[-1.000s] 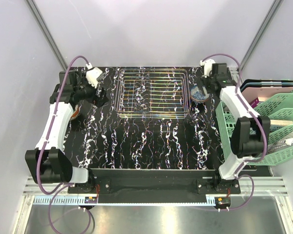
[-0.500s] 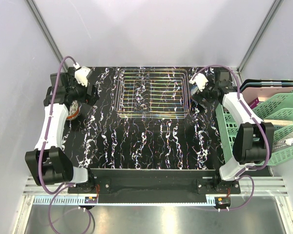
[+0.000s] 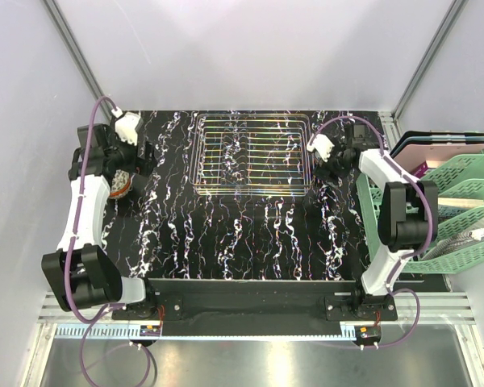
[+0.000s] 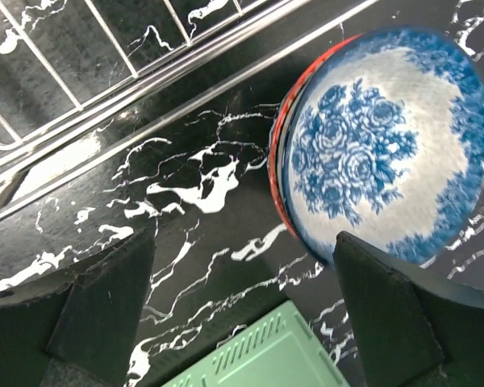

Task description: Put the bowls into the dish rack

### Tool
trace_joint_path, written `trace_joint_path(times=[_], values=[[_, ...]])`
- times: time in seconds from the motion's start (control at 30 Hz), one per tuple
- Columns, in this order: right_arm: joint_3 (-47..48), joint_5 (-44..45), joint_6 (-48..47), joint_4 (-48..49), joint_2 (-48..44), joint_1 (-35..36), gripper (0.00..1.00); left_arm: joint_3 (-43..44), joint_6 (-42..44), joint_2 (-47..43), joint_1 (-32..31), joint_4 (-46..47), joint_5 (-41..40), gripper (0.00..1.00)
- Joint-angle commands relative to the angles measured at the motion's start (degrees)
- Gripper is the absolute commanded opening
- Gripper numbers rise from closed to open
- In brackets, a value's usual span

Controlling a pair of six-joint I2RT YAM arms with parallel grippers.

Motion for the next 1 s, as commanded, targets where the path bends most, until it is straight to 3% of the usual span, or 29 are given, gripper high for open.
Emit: trace_joint_path(times=[0.0,0.33,0.47,0.67,0.8,0.83,0.97], values=[[5.2,-2.7,-1.9,0.0,2.1,-1.0,1.00,-0.2,-1.4,-2.0,1.1,3.3,-1.1,0.99],[9.5,-2.9,-4.0,0.4,9.0,-2.2,1.00,-0.9,-1.8,-1.3,2.0,3.4,-1.2,0.99],[10.5,-3.2,-4.5,0.5,10.9,-2.2,0.95,-0.2,-2.0,-0.9,2.1,3.5,-1.3,0.99],[11.0,-3.4,-4.2,1.2,12.1,-2.2,0.78,0.9,-2.4,-0.3,2.2,3.0,-1.2,0.99],[10.9,-2.6,-4.0,1.3,12.4,-2.2,0.63,0.6,-2.5,-0.3,2.2,3.0,-0.8,0.99],[10.6,-2.2,-4.1,1.4,12.4,-2.2,0.56,0.5,-2.4,-0.3,2.2,3.0,-0.8,0.99],[9.3,-1.7,-4.4,1.9,12.0,-2.2,0.47,0.2,-2.4,-0.5,2.3,3.0,-0.6,0.99]])
